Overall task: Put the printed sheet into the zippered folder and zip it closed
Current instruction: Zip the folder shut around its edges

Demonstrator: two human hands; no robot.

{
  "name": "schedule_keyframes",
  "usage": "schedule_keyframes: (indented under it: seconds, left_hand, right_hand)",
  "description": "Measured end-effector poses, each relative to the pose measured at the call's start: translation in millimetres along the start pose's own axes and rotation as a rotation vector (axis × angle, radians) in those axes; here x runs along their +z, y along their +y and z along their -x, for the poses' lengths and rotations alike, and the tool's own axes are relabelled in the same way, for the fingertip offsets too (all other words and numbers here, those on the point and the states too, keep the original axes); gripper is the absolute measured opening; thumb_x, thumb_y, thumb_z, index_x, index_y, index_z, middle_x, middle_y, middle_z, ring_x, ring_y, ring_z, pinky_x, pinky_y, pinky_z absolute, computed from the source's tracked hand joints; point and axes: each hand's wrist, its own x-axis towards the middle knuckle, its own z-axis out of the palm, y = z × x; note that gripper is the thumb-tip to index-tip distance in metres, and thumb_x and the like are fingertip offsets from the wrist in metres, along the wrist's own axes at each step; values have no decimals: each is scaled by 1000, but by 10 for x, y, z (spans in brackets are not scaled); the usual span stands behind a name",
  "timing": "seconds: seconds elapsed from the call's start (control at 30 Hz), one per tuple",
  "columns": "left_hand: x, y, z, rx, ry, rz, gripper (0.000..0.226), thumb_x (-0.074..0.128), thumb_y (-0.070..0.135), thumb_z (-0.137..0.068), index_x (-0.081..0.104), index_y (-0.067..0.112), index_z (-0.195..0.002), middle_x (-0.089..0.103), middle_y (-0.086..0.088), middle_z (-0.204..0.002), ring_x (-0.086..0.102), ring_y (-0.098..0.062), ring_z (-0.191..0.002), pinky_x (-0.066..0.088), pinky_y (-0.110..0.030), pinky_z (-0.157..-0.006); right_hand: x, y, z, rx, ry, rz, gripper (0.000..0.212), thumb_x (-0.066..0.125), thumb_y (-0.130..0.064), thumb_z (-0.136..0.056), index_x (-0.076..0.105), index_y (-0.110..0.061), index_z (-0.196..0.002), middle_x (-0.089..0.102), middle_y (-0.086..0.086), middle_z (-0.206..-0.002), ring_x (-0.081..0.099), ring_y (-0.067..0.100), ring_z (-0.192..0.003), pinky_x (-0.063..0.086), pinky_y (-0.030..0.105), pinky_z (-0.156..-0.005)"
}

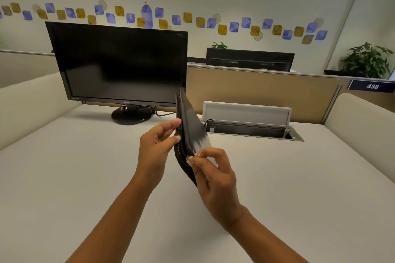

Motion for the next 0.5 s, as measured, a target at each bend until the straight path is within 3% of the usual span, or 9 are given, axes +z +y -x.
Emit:
schedule_keyframes:
  seconds: [0.07, 0.13, 0.23, 0.37, 0.5]
  left_hand:
    - [58, 82, -27, -7, -24, 49, 31, 46, -4, -89, 61, 11, -112, 63, -2, -114, 58, -15, -110, 47, -27, -93]
    - [118, 189, -43, 9, -74, 63, 26, 44, -1, -90, 66, 12, -95, 63, -6, -113, 59, -16, -107, 48, -29, -93]
    - [191, 314, -64, 92, -178, -126, 25, 51, 1, -87, 68, 14, -74, 62, -2, -112, 57, -15, -107, 47, -29, -91]
    - [251, 403, -82, 184, -287, -445, 14, 61, 10, -82, 67, 16, -71, 59, 7, -109, 52, -11, -109, 38, -33, -94]
    - [269, 457, -55, 238, -338, -553, 13, 66, 13, -79, 65, 23, -69, 57, 10, -104, 50, -8, -104, 41, -32, -89]
  right_hand:
    - [-25, -21, -61, 36, 52, -9, 27, 54, -19, -85, 69, 3, -86, 46, -1, -96, 52, 11, -87, 47, 10, -81]
    - [-54, -31, -105, 69, 108, -16, 24, 57, -17, -83, 69, 3, -86, 46, 0, -96, 51, 10, -89, 48, 12, -80]
    - [-103, -36, -124, 109, 168, -34, 19, 60, -14, -82, 68, 4, -85, 46, 0, -95, 50, 7, -88, 48, 5, -77]
    - [-138, -46, -95, 115, 174, -23, 21, 57, -14, -82, 68, 4, -86, 46, 0, -94, 50, 7, -88, 44, 1, -79]
    - [-135, -53, -64, 98, 146, 14, 22, 58, -15, -81, 68, 4, -87, 46, 1, -95, 50, 10, -90, 40, 1, -85]
